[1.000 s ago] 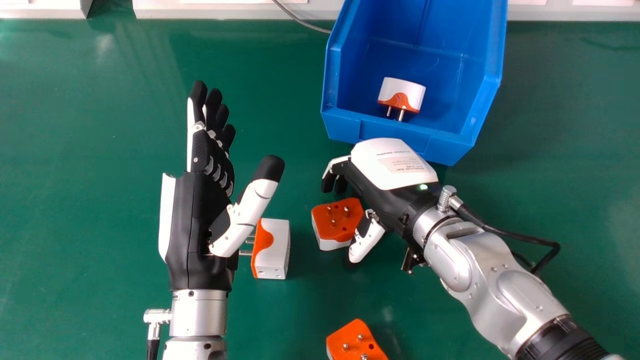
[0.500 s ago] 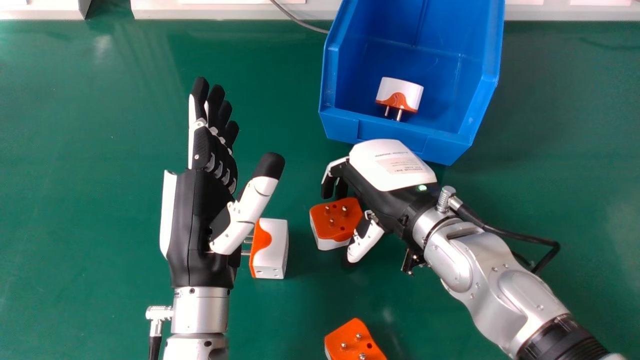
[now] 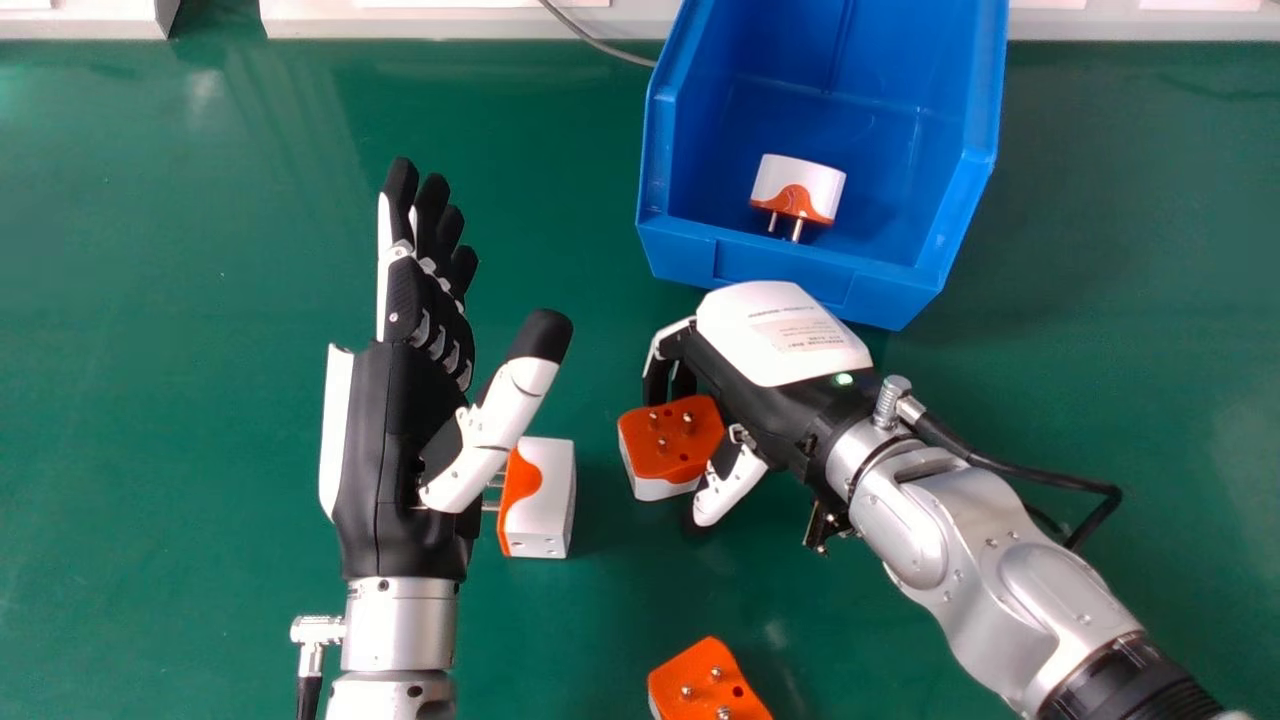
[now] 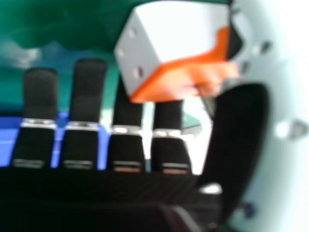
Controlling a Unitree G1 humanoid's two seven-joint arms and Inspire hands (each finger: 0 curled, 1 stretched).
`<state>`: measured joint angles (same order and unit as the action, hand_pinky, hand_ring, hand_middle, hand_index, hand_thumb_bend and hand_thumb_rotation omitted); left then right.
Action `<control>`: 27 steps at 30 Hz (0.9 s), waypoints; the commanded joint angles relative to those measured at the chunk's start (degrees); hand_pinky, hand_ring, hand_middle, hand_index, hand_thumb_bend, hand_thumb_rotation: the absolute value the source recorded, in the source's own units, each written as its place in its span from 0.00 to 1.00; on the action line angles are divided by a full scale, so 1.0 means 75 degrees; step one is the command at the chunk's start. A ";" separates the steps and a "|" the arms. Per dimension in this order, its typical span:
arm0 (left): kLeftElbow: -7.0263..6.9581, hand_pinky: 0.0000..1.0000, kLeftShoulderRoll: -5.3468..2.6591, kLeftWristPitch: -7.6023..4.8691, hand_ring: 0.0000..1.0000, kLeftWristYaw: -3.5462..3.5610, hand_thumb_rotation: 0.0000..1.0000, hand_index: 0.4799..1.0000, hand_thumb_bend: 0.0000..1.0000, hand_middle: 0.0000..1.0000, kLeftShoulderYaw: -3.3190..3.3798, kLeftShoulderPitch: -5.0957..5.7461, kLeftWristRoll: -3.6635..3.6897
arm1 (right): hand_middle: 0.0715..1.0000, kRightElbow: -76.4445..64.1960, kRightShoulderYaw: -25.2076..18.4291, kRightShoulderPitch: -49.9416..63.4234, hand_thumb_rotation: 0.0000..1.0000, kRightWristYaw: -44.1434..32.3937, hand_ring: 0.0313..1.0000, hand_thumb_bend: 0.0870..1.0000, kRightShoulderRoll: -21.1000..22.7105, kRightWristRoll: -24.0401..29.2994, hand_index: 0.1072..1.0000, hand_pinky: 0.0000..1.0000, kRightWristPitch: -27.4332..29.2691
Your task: Pick all objects and put in blue box
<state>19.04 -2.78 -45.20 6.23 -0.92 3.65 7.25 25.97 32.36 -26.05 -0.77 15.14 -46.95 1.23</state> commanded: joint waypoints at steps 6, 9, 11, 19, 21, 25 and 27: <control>-0.0241 1.00 -0.0162 -0.0056 1.00 -0.0016 0.49 1.00 0.79 1.00 -0.0088 0.0120 -0.0110 | 0.52 -0.0031 0.0104 0.0232 0.01 0.0536 0.44 0.53 -0.0064 -0.0136 0.51 0.40 0.0176; -0.0204 1.00 -0.0182 -0.0100 1.00 0.0013 0.49 1.00 0.79 1.00 -0.0099 0.0129 -0.0068 | 0.52 -0.0362 -0.0032 0.0371 0.01 0.0771 0.44 0.53 0.0075 -0.0072 0.51 0.40 0.0408; -0.0196 1.00 -0.0179 -0.0097 1.00 0.0047 0.49 1.00 0.80 1.00 -0.0110 0.0137 -0.0042 | 0.51 -0.0674 -0.0100 0.0436 0.01 0.0503 0.43 0.51 0.0045 -0.0018 0.51 0.39 0.0193; -0.0069 1.00 -0.0150 -0.0228 1.00 -0.0014 0.49 1.00 0.80 1.00 -0.0085 0.0064 -0.0167 | 0.51 -0.2859 -0.0860 0.1225 0.01 0.1051 0.43 0.51 0.0387 0.0117 0.51 0.39 0.0545; -0.0096 1.00 -0.0167 -0.0190 1.00 -0.0026 0.49 1.00 0.80 1.00 -0.0098 0.0056 -0.0162 | 0.51 -0.3304 -0.1035 0.1379 0.01 0.1107 0.43 0.51 0.0411 0.0154 0.51 0.39 0.0626; -0.0079 1.00 -0.0168 -0.0182 1.00 0.0017 0.49 1.00 0.80 1.00 -0.0106 0.0016 -0.0084 | 0.51 -0.3806 -0.1237 0.1524 0.00 0.0980 0.42 0.50 0.0444 0.0133 0.49 0.38 0.0625; -0.0092 1.00 -0.0182 -0.0164 1.00 -0.0029 0.49 1.00 0.80 1.00 -0.0100 0.0015 -0.0135 | 0.51 -0.4036 -0.1356 0.1625 0.00 0.0953 0.42 0.50 0.0430 0.0226 0.49 0.38 0.0665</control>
<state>18.95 -2.71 -45.68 6.18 -1.34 4.20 6.78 -1.30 23.64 -14.41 6.20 18.40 -46.32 5.42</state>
